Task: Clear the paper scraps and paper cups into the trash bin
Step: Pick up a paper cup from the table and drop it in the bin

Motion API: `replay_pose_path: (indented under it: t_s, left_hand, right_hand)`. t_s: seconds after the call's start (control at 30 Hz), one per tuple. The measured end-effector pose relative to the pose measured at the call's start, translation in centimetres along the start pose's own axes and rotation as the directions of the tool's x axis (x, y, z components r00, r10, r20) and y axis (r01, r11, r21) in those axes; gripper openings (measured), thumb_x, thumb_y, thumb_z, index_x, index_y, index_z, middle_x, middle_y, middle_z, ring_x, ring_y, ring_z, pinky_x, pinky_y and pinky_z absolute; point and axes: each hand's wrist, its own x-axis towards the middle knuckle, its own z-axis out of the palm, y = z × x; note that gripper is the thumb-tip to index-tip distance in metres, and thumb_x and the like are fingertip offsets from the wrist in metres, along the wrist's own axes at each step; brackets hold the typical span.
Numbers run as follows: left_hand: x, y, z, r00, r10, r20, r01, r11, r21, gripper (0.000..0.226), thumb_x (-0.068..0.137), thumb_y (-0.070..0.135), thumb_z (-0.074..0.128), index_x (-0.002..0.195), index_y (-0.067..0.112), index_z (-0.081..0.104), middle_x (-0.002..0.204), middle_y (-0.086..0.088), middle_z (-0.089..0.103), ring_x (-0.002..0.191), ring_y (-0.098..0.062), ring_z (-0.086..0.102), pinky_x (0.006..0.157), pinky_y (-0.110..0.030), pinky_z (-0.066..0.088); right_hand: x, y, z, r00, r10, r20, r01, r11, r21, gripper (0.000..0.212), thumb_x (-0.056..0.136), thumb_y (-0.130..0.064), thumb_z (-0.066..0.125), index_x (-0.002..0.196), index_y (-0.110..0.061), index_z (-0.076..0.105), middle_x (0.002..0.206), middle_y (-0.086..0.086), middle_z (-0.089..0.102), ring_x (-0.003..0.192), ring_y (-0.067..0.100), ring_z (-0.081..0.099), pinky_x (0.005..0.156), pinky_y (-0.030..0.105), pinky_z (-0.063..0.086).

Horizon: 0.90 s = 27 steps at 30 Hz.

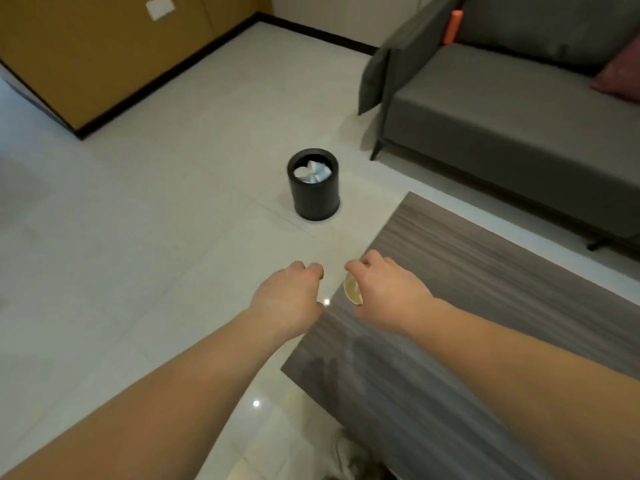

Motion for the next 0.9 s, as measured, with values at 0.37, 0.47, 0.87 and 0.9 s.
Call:
replay_pose_path:
  t_s: [0.37, 0.47, 0.87, 0.9]
  left_hand:
    - [5.1, -12.4, -8.0, 0.995, -0.099, -0.011, 0.098, 0.994, -0.052, 0.051, 0.087, 0.035, 0.062, 0.133, 0.025, 0.044, 0.122, -0.002, 0.053, 0.109, -0.025, 0.057, 0.088, -0.039, 0.050]
    - [7.3, -14.4, -9.9, 0.996, -0.087, -0.032, 0.084, 0.994, -0.072, 0.050, 0.088, 0.035, 0.061, 0.133, 0.025, 0.043, 0.122, -0.002, 0.053, 0.108, -0.025, 0.057, 0.087, -0.037, 0.049]
    - [16.7, -24.8, -15.8, 0.998, 0.050, -0.022, -0.051, 0.998, -0.048, 0.050, 0.088, 0.034, 0.061, 0.134, 0.025, 0.043, 0.122, -0.002, 0.053, 0.105, -0.025, 0.057, 0.080, -0.033, 0.048]
    - [17.7, -25.8, -16.2, 0.998, 0.064, -0.029, -0.065, 0.997, -0.042, 0.050, 0.088, 0.033, 0.061, 0.134, 0.024, 0.043, 0.122, -0.002, 0.053, 0.104, -0.025, 0.057, 0.079, -0.033, 0.046]
  right_hand:
    - [13.4, -8.2, -6.5, 0.996, -0.075, -0.042, 0.072, 0.996, -0.054, 0.058, 0.082, -0.032, 0.066, 0.132, -0.020, 0.040, 0.121, 0.008, 0.043, 0.105, 0.028, 0.050, 0.075, 0.041, 0.052]
    - [16.6, -9.3, -8.6, 0.997, -0.066, -0.046, 0.062, 0.995, -0.078, 0.055, 0.082, -0.031, 0.065, 0.130, -0.019, 0.041, 0.119, 0.008, 0.044, 0.104, 0.028, 0.051, 0.074, 0.040, 0.052]
    - [27.9, -14.6, -10.7, 0.995, 0.091, -0.042, -0.091, 0.996, -0.004, 0.058, 0.082, -0.040, 0.066, 0.130, -0.020, 0.041, 0.119, 0.006, 0.044, 0.105, 0.027, 0.051, 0.073, 0.037, 0.048]
    - [28.8, -15.0, -10.8, 0.993, 0.105, -0.048, -0.105, 0.994, 0.007, 0.058, 0.082, -0.040, 0.066, 0.130, -0.021, 0.041, 0.119, 0.006, 0.044, 0.105, 0.027, 0.051, 0.074, 0.038, 0.049]
